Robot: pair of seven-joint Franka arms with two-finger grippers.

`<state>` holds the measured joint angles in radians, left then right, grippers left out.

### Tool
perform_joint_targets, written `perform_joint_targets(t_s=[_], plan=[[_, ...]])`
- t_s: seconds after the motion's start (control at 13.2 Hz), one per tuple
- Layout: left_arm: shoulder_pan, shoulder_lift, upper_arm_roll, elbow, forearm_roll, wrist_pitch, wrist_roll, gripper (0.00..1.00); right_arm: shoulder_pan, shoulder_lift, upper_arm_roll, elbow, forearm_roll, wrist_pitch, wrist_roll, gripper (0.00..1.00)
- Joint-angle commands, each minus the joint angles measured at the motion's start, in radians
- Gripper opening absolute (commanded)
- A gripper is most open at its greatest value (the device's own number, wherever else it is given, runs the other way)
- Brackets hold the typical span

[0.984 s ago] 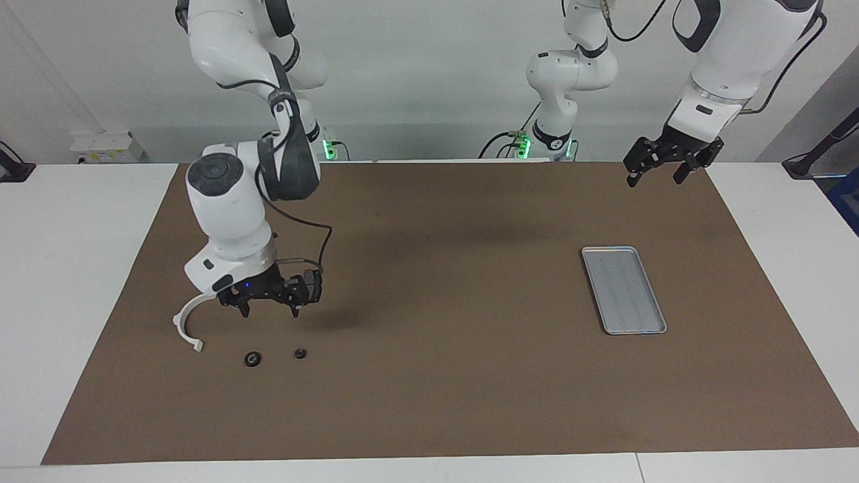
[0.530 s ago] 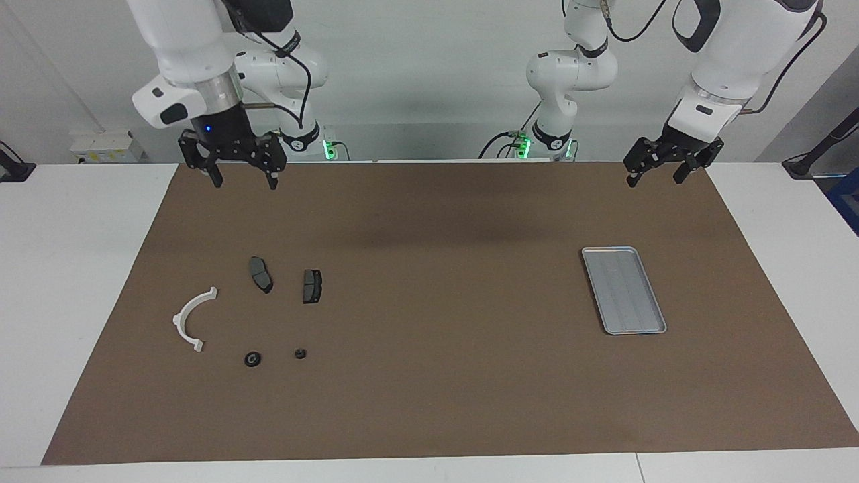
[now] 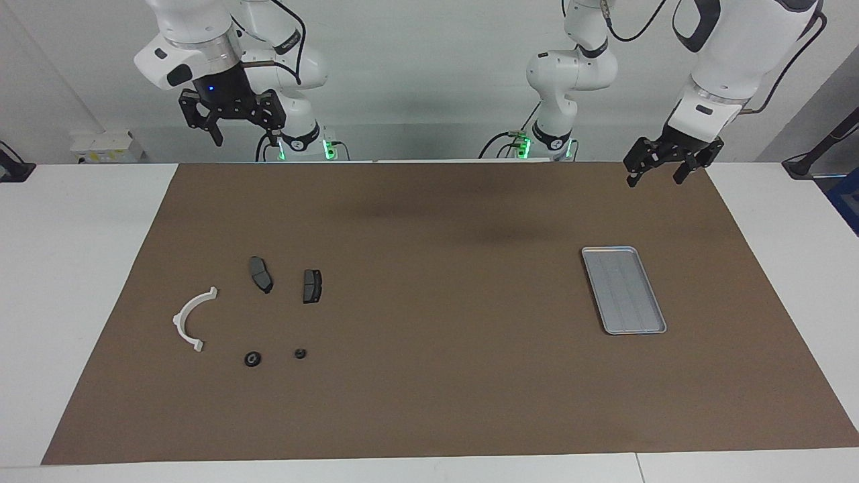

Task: Place bearing gear from tray to pile

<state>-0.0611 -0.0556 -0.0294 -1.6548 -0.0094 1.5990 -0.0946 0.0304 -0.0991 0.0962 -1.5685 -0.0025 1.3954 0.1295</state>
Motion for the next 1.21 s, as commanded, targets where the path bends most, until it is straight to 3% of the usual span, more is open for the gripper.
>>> perform_joint_targets(t_s=[0.0, 0.23, 0.68, 1.14], plan=[[-0.005, -0.016, 0.006, -0.010, 0.014, -0.011, 0.004, 1.00, -0.015, -0.017, -0.012, -0.028, 0.050, -0.025, -0.004, 1.00], [-0.005, -0.016, 0.006, -0.010, 0.014, -0.010, 0.004, 1.00, -0.021, -0.017, -0.013, -0.042, 0.047, -0.010, -0.037, 1.00], [-0.005, -0.016, 0.006, -0.010, 0.014, -0.010, 0.004, 1.00, -0.017, -0.005, -0.012, -0.062, -0.034, 0.141, -0.040, 1.00], [-0.005, -0.016, 0.006, -0.010, 0.014, -0.011, 0.004, 1.00, -0.010, -0.008, -0.012, -0.067, -0.033, 0.142, -0.036, 1.00]])
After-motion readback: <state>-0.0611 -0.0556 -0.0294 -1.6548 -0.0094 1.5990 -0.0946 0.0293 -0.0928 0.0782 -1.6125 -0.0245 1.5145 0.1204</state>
